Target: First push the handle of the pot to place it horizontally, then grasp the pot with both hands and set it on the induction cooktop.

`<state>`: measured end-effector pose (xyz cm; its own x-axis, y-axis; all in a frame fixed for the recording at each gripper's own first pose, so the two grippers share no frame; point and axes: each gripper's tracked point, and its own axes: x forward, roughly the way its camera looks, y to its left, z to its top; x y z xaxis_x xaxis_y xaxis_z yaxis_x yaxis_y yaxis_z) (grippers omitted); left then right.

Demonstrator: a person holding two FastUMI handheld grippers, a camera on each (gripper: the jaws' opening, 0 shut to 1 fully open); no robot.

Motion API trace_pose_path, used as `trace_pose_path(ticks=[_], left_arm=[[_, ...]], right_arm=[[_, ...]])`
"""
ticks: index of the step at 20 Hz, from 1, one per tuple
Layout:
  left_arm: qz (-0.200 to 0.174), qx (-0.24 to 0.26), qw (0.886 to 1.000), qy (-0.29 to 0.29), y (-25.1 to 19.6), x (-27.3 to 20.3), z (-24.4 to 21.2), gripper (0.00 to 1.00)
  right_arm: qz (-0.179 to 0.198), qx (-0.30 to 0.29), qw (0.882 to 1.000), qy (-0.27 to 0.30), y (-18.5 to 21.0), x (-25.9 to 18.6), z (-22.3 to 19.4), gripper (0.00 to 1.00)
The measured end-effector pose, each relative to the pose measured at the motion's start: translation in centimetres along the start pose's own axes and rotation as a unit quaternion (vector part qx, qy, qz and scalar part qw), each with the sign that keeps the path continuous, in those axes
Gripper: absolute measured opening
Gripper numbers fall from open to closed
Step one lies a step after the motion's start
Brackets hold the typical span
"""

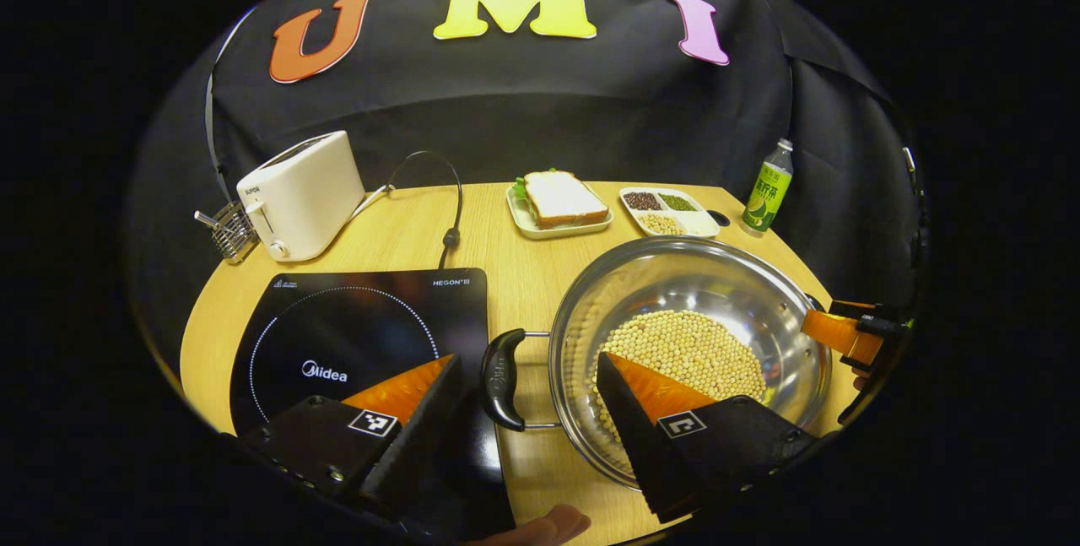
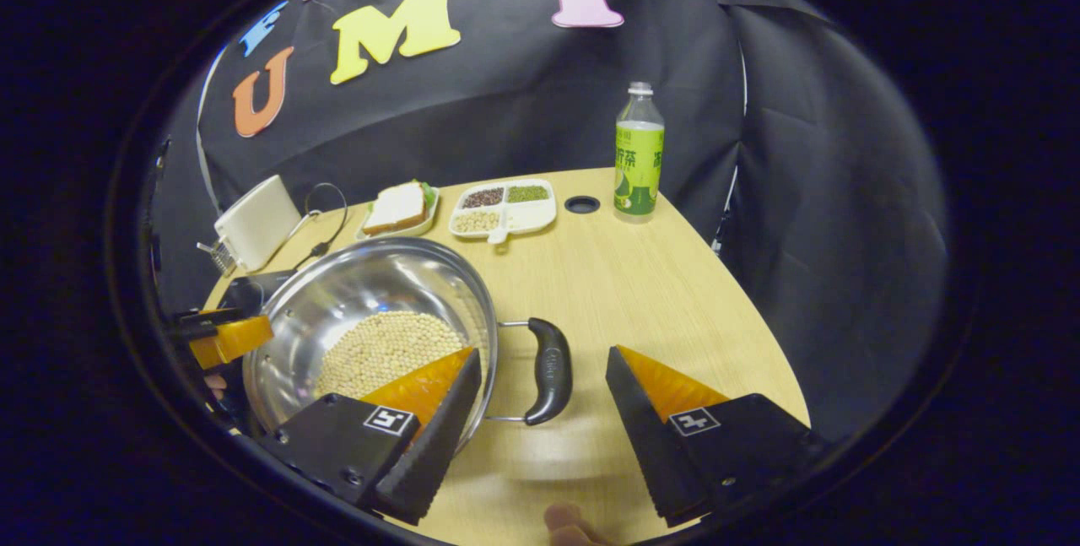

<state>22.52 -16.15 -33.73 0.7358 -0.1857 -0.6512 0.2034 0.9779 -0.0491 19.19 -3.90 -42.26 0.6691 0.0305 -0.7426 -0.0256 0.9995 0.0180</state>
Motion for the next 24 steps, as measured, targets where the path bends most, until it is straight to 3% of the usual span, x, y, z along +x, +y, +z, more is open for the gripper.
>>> trace_pose_path(ticks=[1, 2, 5, 7, 8, 9, 10, 11, 13, 14, 17, 21, 22, 23, 24], left_arm=[[-0.001, -0.001, 1.0, 0.004, 0.1, 0.4, -0.1, 0.84], [-0.001, -0.002, 1.0, 0.007, 0.2, 0.7, -0.3, 0.96], [0.001, 0.004, 1.0, 0.002, 0.6, 1.4, -0.4, 0.96], [0.006, 0.013, 1.0, -0.003, 0.9, 1.5, -0.5, 0.89], [0.012, 0.015, 1.0, -0.006, 1.3, 1.8, -0.5, 0.77], [0.01, 0.013, 1.0, -0.009, 1.1, 1.7, -0.4, 0.81], [0.006, 0.01, 1.0, -0.011, 1.1, 1.8, -0.5, 0.78], [-0.002, 0.004, 1.0, -0.014, 1.0, 1.7, -0.4, 0.77], [-0.017, -0.014, 1.0, -0.019, 0.5, 1.9, -0.2, 0.51], [-0.019, -0.018, 0.999, -0.019, 0.6, 1.7, -0.1, 0.6], [-0.018, 0.0, 1.0, -0.015, 0.1, 1.2, -0.6, 0.57], [-0.039, -0.016, 0.999, -0.004, -1.4, -0.4, -1.6, 0.54], [-0.041, -0.015, 0.999, -0.01, -1.6, -1.2, -1.4, 0.63], [-0.042, -0.013, 0.999, -0.016, -1.7, -1.9, -1.2, 0.44], [-0.044, -0.014, 0.999, -0.02, -1.7, -2.6, -1.1, 0.54]], right_arm=[[-0.003, 0.002, 1.0, 0.004, -0.1, 0.4, -0.2, 0.95], [-0.002, 0.002, 1.0, 0.008, -0.1, 1.0, -0.4, 0.99], [0.005, 0.006, 1.0, 0.018, 0.2, 1.7, -0.9, 1.0], [0.018, 0.004, 1.0, 0.02, 0.6, 1.8, -0.9, 0.99], [0.025, 0.002, 0.999, 0.019, 0.9, 1.9, -0.9, 0.98], [0.028, 0.002, 0.999, 0.021, 1.0, 1.9, -0.8, 0.92], [0.037, 0.002, 0.999, 0.021, 1.5, 1.9, -0.8, 0.91], [0.045, 0.007, 0.999, 0.024, 1.9, 1.9, -0.9, 0.83], [0.035, 0.011, 0.999, 0.025, 1.8, 2.0, -1.0, 0.71], [0.028, 0.009, 0.999, 0.026, 1.6, 1.8, -1.0, 0.7], [0.001, 0.005, 1.0, 0.029, 0.8, 0.9, -1.3, 0.65], [-0.016, 0.004, 1.0, 0.013, -0.3, -1.9, -1.1, 0.63], [-0.018, 0.002, 1.0, 0.006, -0.4, -2.8, -1.0, 0.64], [-0.021, 0.003, 1.0, 0.004, -0.5, -3.7, -1.0, 0.64], [-0.022, 0.004, 1.0, 0.002, -0.5, -4.6, -1.0, 0.63]])
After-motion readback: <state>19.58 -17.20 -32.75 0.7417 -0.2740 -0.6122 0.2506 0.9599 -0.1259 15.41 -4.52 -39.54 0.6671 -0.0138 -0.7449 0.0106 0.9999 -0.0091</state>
